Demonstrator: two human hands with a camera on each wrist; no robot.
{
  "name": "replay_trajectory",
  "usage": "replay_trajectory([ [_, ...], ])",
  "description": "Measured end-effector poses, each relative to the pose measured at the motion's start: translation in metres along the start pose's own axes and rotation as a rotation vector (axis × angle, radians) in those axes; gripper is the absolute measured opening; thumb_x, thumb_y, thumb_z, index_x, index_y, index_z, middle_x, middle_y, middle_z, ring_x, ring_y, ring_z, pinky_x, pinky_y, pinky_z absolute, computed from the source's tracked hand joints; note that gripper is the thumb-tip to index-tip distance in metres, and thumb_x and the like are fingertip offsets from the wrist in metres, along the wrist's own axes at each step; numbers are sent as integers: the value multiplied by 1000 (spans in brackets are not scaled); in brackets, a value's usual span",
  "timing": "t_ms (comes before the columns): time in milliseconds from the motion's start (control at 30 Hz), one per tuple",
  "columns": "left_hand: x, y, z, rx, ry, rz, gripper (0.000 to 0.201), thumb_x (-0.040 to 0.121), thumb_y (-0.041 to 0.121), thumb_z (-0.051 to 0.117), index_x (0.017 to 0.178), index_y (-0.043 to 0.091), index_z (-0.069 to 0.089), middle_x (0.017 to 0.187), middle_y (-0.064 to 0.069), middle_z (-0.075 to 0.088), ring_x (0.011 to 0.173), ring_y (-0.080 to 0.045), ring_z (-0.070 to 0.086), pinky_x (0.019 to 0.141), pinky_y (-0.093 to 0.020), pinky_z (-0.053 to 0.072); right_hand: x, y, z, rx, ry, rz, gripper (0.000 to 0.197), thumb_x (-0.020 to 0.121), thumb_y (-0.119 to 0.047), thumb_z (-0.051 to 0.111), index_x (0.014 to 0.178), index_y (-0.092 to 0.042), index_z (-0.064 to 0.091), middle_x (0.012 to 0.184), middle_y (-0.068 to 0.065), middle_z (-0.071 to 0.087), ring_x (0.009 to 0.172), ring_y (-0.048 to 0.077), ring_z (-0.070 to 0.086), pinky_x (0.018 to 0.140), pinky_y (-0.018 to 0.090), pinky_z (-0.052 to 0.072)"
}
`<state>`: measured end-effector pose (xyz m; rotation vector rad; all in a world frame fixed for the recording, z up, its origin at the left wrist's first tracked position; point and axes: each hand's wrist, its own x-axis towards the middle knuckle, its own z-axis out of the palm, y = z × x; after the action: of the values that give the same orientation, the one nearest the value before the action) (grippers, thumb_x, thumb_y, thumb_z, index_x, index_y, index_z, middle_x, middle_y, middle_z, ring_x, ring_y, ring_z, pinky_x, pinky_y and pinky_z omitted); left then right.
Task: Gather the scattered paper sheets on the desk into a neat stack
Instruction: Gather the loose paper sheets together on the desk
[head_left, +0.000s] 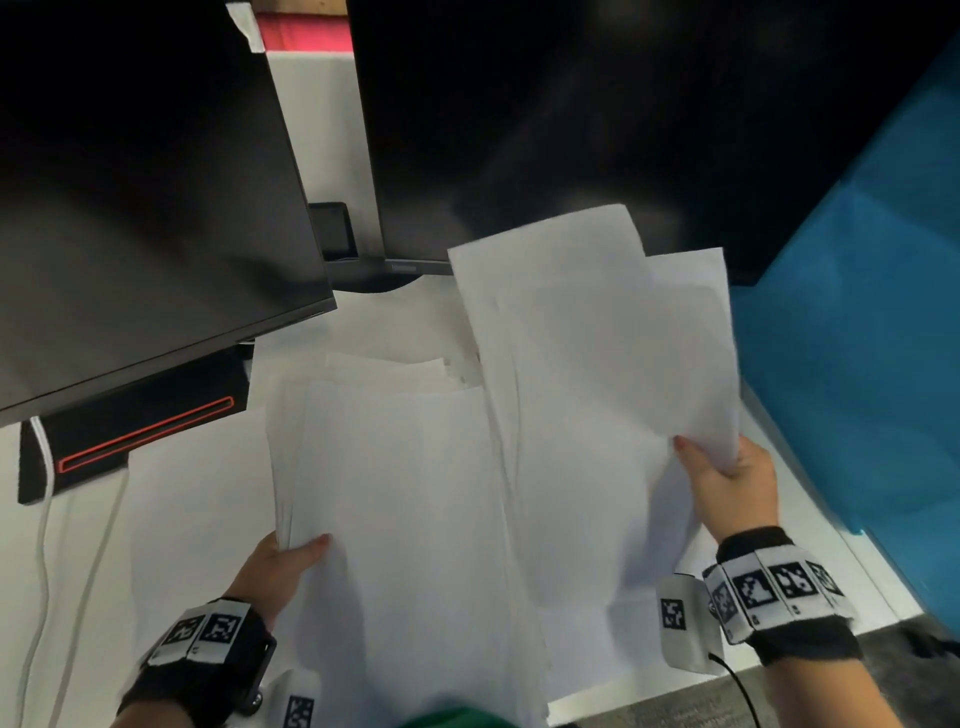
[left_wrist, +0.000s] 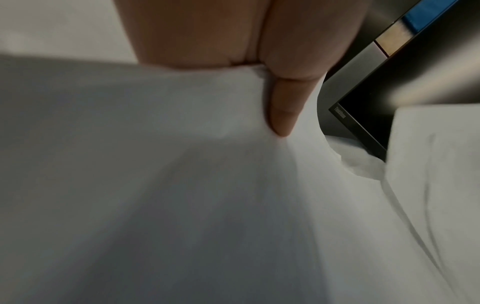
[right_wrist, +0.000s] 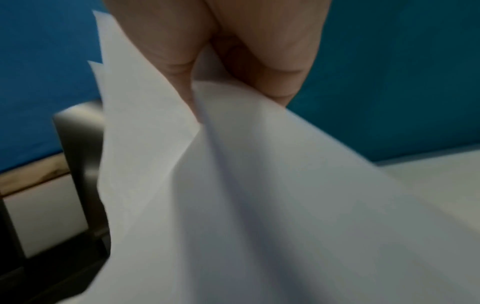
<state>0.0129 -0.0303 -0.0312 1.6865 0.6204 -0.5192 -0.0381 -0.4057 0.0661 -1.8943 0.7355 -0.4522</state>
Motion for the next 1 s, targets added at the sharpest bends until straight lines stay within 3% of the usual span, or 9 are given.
replay_trajectory([
  [167, 7, -5, -2, 63, 16, 0, 8, 83, 12, 65, 87, 5, 67, 92, -26, 69, 90, -41, 65, 91, -57, 48, 1, -32, -5, 133, 157, -228, 39, 82, -11, 63, 58, -42, 64, 59, -33, 62, 57, -15, 55, 55, 1, 41],
  [300, 3, 0, 0, 67, 11, 0, 12, 84, 13, 64, 92, 4, 65, 94, -28, 68, 91, -43, 64, 90, -57, 48, -2, -54, 10, 297, 143, -329, 32, 84, -2, 62, 72, -31, 61, 66, -34, 65, 67, -16, 60, 63, 1, 45],
  [500, -6, 12, 1, -30, -8, -11, 26, 84, 10, 63, 103, -8, 62, 92, -27, 66, 89, -43, 63, 89, -56, 48, -26, -30, 57, 285, -248, -7, 15, 84, -1, 60, 96, -10, 63, 82, -5, 64, 69, -4, 63, 64, 5, 50],
  [600, -12, 19, 0, -76, -52, -19, 17, 79, 5, 66, 93, -4, 64, 89, -26, 66, 88, -43, 61, 85, -52, 49, -39, -5, 72, 157, -484, 180, 20, 83, -9, 65, 101, -15, 62, 97, 5, 68, 85, 15, 65, 80, 22, 53],
  [667, -13, 22, -2, -66, -83, -10, 29, 63, 5, 67, 90, -3, 64, 88, -27, 66, 87, -44, 61, 82, -53, 50, -44, 2, 73, 77, -684, 227, 20, 81, -11, 67, 100, -17, 61, 101, 4, 69, 85, 14, 65, 70, 16, 54],
  [733, -16, 24, -4, -57, -127, -1, 45, 56, 11, 60, 99, -3, 65, 93, -29, 68, 93, -47, 62, 88, -60, 48, -40, 7, 72, 98, -690, 211, 35, 77, -14, 73, 108, -20, 58, 103, -2, 67, 91, 11, 64, 69, 12, 53],
  [867, -27, 31, 3, -99, -210, -9, 54, 63, 14, 63, 115, -3, 59, 87, -20, 71, 89, -41, 62, 80, -52, 50, -27, 18, 76, 347, -667, 401, 101, 35, -37, 92, 124, -22, 48, 114, 7, 67, 104, 24, 65, 89, 38, 53],
  [933, -31, 35, 8, -201, -256, -54, 44, 79, 36, 66, 112, 7, 62, 82, -12, 72, 86, -34, 62, 73, -42, 48, -32, 17, 84, 371, -752, 471, 92, 35, -33, 92, 118, -15, 57, 109, 9, 70, 101, 25, 67, 84, 35, 55],
  [1000, -33, 38, 6, -307, -286, -143, 63, 69, 71, 51, 105, 21, 62, 95, -9, 70, 96, -33, 61, 75, -42, 48, -41, 14, 91, 323, -761, 457, 57, 57, -15, 85, 108, -10, 62, 103, 11, 72, 97, 26, 68, 78, 30, 57],
])
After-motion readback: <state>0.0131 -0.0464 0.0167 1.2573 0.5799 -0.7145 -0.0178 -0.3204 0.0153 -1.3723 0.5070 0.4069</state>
